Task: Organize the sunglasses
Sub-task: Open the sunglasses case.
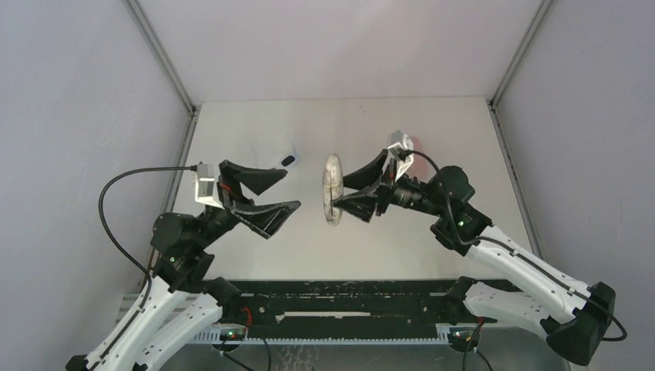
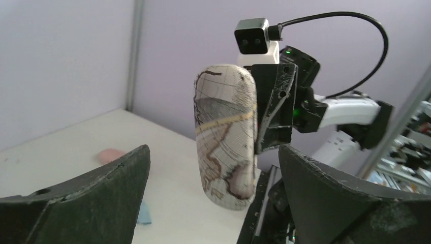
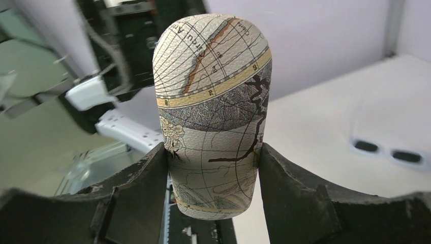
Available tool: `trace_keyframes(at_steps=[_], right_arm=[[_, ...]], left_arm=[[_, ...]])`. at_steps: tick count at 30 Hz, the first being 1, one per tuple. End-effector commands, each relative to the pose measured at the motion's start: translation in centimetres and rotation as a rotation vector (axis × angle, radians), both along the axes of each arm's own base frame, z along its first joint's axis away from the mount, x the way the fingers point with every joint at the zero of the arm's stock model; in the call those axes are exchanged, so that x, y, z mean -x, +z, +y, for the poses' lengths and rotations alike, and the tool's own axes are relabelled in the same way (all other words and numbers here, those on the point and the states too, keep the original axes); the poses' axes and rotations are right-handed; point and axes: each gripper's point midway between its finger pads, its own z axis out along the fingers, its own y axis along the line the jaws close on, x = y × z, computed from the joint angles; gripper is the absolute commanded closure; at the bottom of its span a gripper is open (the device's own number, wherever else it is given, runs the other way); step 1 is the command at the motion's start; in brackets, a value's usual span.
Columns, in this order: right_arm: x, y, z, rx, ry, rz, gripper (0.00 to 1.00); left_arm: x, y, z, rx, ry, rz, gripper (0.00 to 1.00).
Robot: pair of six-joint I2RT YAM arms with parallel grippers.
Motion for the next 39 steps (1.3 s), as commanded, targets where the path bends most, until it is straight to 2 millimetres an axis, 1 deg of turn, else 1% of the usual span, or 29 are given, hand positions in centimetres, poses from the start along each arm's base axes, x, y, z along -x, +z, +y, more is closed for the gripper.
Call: trace_keyframes(at_steps=[1, 4, 6, 9, 13, 21, 30, 34, 39], right_arm=[[4.5, 5.5, 0.4, -0.131, 0.114, -0.279, 1.0], [5.5, 6.0, 0.8, -0.146, 0.131, -0.321, 1.0], [5.9, 6.4, 1.0, -0.156, 0.127, -0.351, 1.0], [6.4, 6.8, 1.5, -0.179, 0.134, -0.373, 1.0], [6.8, 6.6, 2.3, -0.183, 0.153, -0.376, 1.0], [7.2, 6.1, 3.0, -0.166, 0.186, -0.379, 1.0], [7.8, 6.2, 3.3, -0.159, 0.231, -0.383, 1.0], [8.0, 6.2, 3.4, -0.153, 0.242, -0.382, 1.0], [7.9, 6.2, 3.4, -0.148, 0.233, -0.381, 1.0]], left_arm=[[3.6, 2.6, -1.2, -0.029, -0.177, -0.162, 0.0], [4.6, 2.8, -1.9, -0.045, -0.243, -0.199, 0.0], [5.5, 2.9, -2.3, -0.06, -0.295, -0.22, 0.0], [6.1, 3.3, -2.8, -0.067, -0.335, -0.237, 0.0], [6.3, 3.3, -3.0, -0.072, -0.346, -0.247, 0.01], [7.0, 3.6, -3.3, -0.085, -0.388, -0.27, 0.04], [7.9, 3.4, -3.6, -0.1, -0.444, -0.279, 0.14], [7.7, 3.1, -3.8, -0.104, -0.451, -0.264, 0.15], [7.8, 3.2, -4.0, -0.108, -0.464, -0.263, 0.23]])
